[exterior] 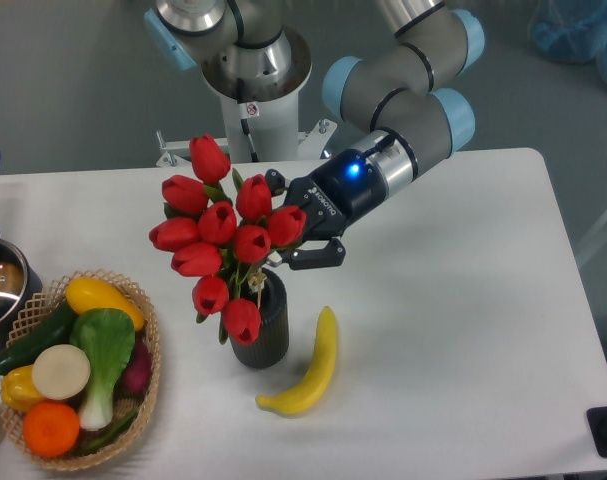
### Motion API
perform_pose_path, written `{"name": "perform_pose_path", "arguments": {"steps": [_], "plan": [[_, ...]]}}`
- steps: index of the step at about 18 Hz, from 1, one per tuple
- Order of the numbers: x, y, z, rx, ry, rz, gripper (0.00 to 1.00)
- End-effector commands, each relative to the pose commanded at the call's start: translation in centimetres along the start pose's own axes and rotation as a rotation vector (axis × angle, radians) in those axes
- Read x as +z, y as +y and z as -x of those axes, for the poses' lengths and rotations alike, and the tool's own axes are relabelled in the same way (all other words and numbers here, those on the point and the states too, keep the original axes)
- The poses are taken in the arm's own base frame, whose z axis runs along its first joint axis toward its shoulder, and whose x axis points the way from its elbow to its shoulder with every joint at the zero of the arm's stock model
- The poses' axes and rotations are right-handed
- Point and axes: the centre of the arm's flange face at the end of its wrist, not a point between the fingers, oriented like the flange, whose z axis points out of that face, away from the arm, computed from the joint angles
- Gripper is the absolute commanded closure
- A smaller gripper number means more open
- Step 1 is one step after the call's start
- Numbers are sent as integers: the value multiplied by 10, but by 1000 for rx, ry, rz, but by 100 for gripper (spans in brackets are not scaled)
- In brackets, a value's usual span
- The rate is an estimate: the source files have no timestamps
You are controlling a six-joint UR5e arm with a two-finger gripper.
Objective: Insert the flowers into the vase
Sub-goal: 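Lower the tulip stems down into the vase opening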
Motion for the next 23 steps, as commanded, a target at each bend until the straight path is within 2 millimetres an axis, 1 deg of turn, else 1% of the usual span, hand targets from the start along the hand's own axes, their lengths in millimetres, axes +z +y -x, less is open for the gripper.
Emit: {"name": "perform_pose_path", "arguments": {"steps": [4,10,14,19,23], "plan": [[0,11,-3,5,-1,0,72],[-1,33,-14,23,-1,-6,71],[-1,43,-18,28,-1,-7,71],[-3,66,-23,14,-5,-8,71],[-7,73,-25,-3,-13,-18,71]]}}
